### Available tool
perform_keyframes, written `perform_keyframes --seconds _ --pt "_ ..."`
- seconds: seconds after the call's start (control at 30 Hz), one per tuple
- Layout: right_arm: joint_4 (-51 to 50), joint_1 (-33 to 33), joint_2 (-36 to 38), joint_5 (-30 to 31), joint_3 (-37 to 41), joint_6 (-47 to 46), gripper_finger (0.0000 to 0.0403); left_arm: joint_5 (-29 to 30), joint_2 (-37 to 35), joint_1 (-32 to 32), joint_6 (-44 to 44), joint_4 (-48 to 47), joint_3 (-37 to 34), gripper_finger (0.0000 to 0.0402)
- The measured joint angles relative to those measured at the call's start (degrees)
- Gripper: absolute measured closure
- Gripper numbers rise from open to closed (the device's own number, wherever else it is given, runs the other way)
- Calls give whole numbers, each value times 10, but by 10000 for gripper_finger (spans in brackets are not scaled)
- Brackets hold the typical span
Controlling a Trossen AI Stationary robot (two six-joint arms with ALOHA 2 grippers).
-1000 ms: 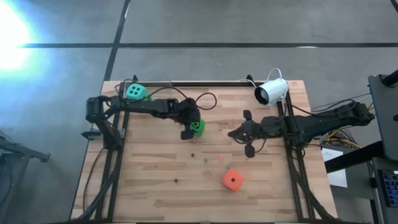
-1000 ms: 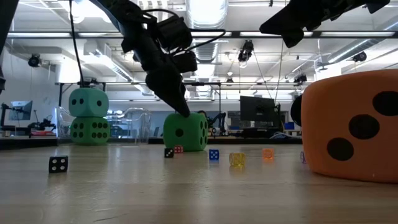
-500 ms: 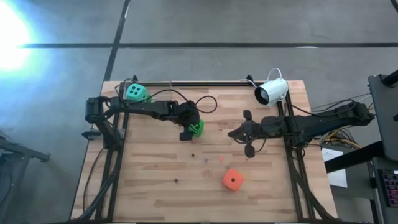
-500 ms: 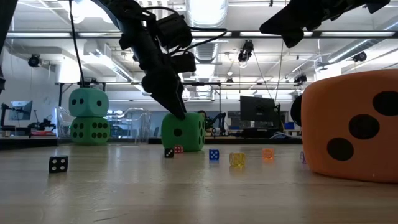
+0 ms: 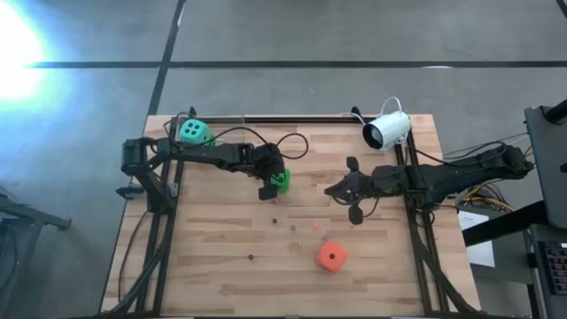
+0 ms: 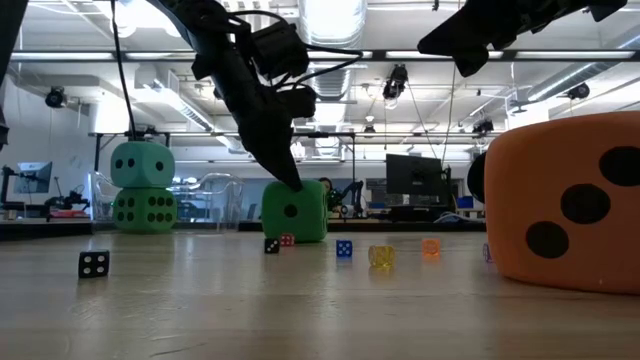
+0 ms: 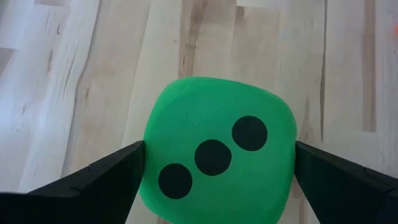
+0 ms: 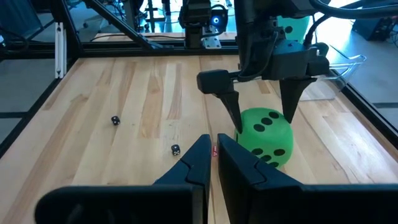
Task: Pick & Place Dice
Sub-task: Put the large green die into the transparent bin
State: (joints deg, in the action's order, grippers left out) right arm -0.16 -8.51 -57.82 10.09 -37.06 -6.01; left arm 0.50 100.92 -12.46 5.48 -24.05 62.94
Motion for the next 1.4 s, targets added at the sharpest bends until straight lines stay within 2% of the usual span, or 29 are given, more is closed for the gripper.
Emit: perform_keyframes --seconds 0.4,0.7,1.0,1.4 --pt "0 0 0 0 0 0 376 17 0 12 16 1 0 56" --pt "0 0 0 0 0 0 376 19 -1 15 20 7 -2 59" --pt "0 0 0 0 0 0 376 13 -48 15 20 -23 -6 60" --pt "0 0 0 0 0 0 376 15 -104 15 14 -52 -4 91"
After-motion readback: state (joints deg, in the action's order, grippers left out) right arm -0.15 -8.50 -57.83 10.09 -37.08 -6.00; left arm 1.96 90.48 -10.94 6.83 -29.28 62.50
